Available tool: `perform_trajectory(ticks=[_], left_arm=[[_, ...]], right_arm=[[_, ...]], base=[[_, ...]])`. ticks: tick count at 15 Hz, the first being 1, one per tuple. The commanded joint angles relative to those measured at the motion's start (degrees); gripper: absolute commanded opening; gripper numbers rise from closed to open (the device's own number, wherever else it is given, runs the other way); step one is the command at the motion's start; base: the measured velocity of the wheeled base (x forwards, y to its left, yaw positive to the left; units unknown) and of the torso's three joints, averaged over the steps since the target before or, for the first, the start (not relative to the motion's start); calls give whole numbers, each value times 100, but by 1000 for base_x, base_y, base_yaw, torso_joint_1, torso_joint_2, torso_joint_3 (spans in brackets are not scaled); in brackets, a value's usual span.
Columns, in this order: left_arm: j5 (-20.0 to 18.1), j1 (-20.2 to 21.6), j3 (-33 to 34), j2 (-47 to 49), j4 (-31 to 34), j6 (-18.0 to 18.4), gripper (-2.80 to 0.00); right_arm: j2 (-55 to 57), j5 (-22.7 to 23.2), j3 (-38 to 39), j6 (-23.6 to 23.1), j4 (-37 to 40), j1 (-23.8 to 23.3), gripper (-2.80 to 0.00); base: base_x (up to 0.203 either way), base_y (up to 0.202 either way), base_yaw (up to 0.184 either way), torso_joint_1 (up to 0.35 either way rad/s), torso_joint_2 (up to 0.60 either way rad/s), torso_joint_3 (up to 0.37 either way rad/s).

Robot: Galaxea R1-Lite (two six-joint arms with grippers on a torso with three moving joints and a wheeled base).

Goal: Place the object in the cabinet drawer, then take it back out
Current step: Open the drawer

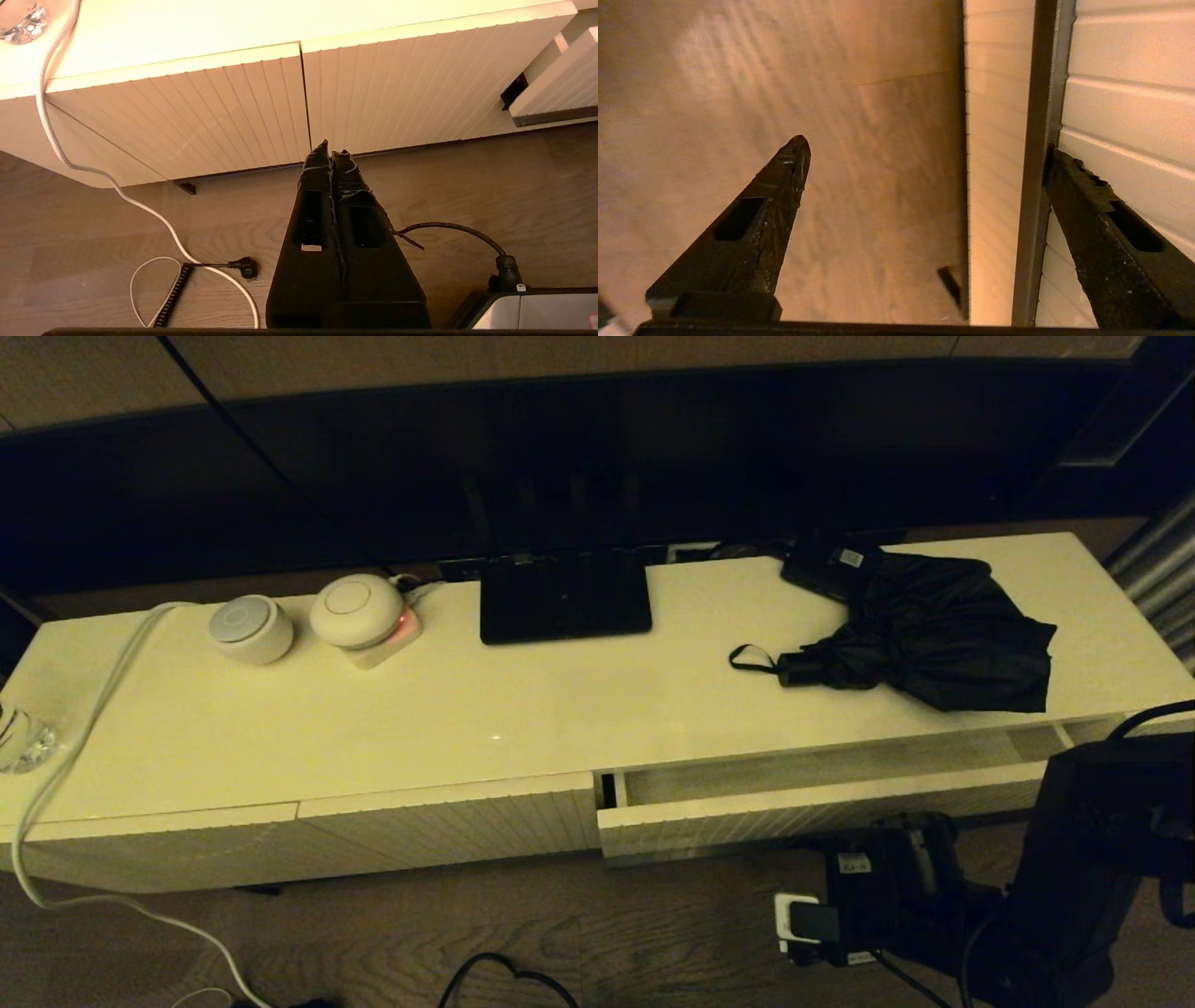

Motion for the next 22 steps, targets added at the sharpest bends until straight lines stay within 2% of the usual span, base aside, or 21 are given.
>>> perform_trajectory(ticks=[1, 8, 12, 13, 15, 18, 20, 22], left_arm=[[0, 2, 18, 0, 0, -3, -280], [0, 2, 18, 0, 0, -3, -280], [0, 2, 18, 0, 0, -3, -280], [0, 2, 18, 0, 0, -3, -280], [0, 2, 18, 0, 0, -1, -280], [0, 2, 18, 0, 0, 6, -280], [0, 2, 18, 0, 0, -3, -280], [0, 2, 18, 0, 0, 6, -280]], right_arm=[[-226, 5, 337, 6, -80, 79, 0], [-927, 26, 1196, 28, -231, 114, 0], [-1773, 68, 1727, 49, -51, 61, 0], [-2217, 105, 1742, 85, 240, 38, -280], [-3203, 136, 1707, 245, 1109, 11, -280], [-4749, 146, 1342, 817, 3065, -4, -280], [-5713, 148, 727, 1462, 5092, -8, -280], [-6495, 160, -220, 2277, 7292, -57, -280]], base=[[0, 0, 0, 0, 0, 0], [0, 0, 0, 0, 0, 0], [0, 0, 0, 0, 0, 0], [0, 0, 0, 0, 0, 0], [0, 0, 0, 0, 0, 0], [0, 0, 0, 0, 0, 0], [0, 0, 0, 0, 0, 0], [0, 0, 0, 0, 0, 0]])
